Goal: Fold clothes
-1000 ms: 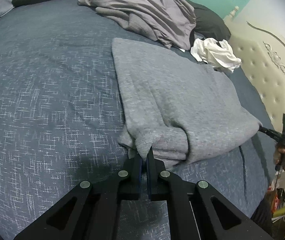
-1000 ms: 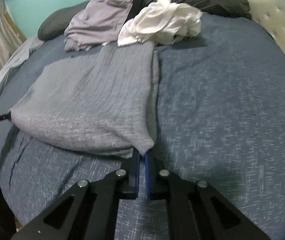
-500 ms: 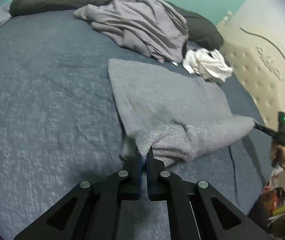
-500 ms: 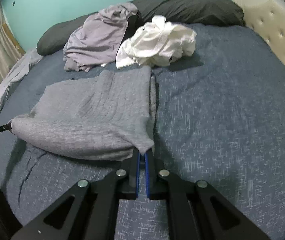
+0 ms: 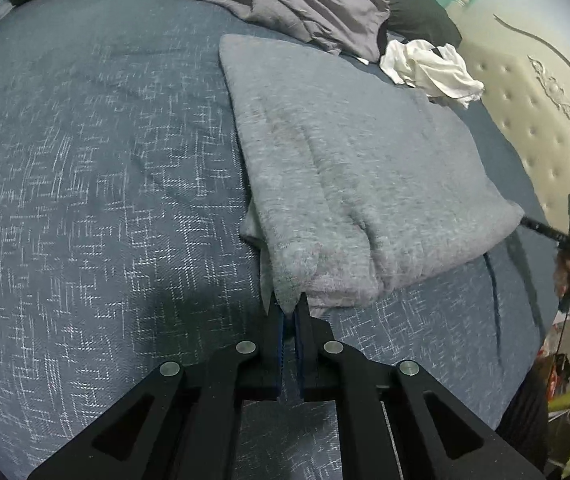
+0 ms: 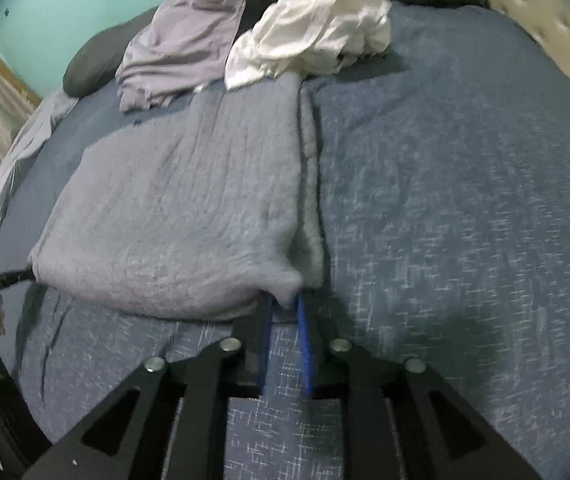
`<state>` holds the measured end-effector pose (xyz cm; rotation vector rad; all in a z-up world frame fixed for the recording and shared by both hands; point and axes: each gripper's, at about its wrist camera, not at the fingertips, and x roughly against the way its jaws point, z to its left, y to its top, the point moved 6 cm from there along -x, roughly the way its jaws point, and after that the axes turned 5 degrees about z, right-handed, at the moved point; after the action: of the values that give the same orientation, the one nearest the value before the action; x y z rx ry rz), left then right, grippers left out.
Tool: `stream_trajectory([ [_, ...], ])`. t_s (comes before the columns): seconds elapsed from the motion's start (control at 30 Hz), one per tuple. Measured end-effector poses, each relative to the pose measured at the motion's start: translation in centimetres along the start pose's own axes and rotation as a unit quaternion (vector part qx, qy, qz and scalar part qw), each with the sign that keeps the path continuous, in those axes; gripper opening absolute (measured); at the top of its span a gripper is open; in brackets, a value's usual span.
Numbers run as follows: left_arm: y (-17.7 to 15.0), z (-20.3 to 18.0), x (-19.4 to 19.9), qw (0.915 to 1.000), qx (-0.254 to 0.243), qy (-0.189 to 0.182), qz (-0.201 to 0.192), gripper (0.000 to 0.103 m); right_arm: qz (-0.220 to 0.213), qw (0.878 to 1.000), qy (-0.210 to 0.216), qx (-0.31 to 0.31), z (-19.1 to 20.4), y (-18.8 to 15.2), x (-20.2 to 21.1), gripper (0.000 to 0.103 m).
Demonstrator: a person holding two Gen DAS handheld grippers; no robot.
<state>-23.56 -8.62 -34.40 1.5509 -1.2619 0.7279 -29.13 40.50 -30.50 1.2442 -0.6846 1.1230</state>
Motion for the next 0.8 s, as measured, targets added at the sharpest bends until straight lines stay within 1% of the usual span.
stream_trajectory([
  [0.03, 0.0, 0.0, 0.1, 1.0, -0.002, 0.0, -0.001, 0.008, -0.003, 1.0, 0.009, -0.009, 0.0, 0.1, 0.4, 0.021],
  [0.07, 0.0, 0.0, 0.2, 1.0, 0.0, -0.002, -0.001, 0.01, 0.002, 1.0, 0.027, -0.016, 0.3, 0.0, 0.5, 0.03],
  [0.13, -0.1, 0.2, 0.4, 0.9999, 0.008, -0.011, -0.001, 0.024, 0.02, 0.998, 0.05, -0.017, 0.8, -0.2, 0.0, 0.033],
  [0.17, -0.2, 0.2, 0.4, 0.9999, 0.006, -0.011, -0.001, 0.029, 0.034, 0.998, 0.048, -0.012, 1.1, -0.5, -0.5, 0.041],
  [0.2, -0.3, 0.2, 0.4, 0.9999, 0.003, -0.01, -0.001, 0.036, 0.047, 0.998, 0.045, -0.006, 1.4, -0.8, -1.0, 0.046],
  [0.3, -0.6, 0.0, 0.2, 0.9999, -0.01, -0.012, 0.006, 0.039, 0.063, 0.998, 0.025, 0.009, 1.7, -1.4, -2.5, 0.047],
  [0.33, -0.7, -0.1, 0.1, 0.9997, -0.015, -0.014, 0.011, 0.044, 0.065, 0.998, 0.019, 0.013, 1.6, -1.6, -2.9, 0.047],
  [0.37, -0.8, -0.2, -0.1, 0.9996, -0.021, -0.012, 0.014, 0.047, 0.069, 0.997, 0.013, 0.019, 1.6, -1.7, -3.4, 0.047],
  [0.47, -0.9, -0.7, -0.7, 0.999, -0.042, -0.003, 0.018, 0.048, 0.084, 0.996, 0.001, 0.024, 1.3, -2.3, -4.5, 0.047],
  [0.57, -0.7, -1.0, -1.5, 0.9986, -0.05, 0.005, 0.016, 0.048, 0.083, 0.996, 0.006, 0.016, 1.1, -2.4, -4.7, 0.047],
  [0.73, -0.4, -1.7, -3.3, 0.9966, -0.072, 0.033, 0.024, 0.046, 0.074, 0.997, 0.0, 0.026, 1.4, -2.1, -4.9, 0.047],
  [0.77, -0.5, -1.9, -3.6, 0.9956, -0.079, 0.041, 0.028, 0.044, 0.077, 0.996, -0.001, 0.033, 1.6, -2.1, -5.1, 0.047],
  [0.8, -0.5, -2.0, -3.8, 0.9944, -0.087, 0.049, 0.033, 0.033, 0.078, 0.996, -0.005, 0.038, 1.7, -2.1, -5.2, 0.041],
])
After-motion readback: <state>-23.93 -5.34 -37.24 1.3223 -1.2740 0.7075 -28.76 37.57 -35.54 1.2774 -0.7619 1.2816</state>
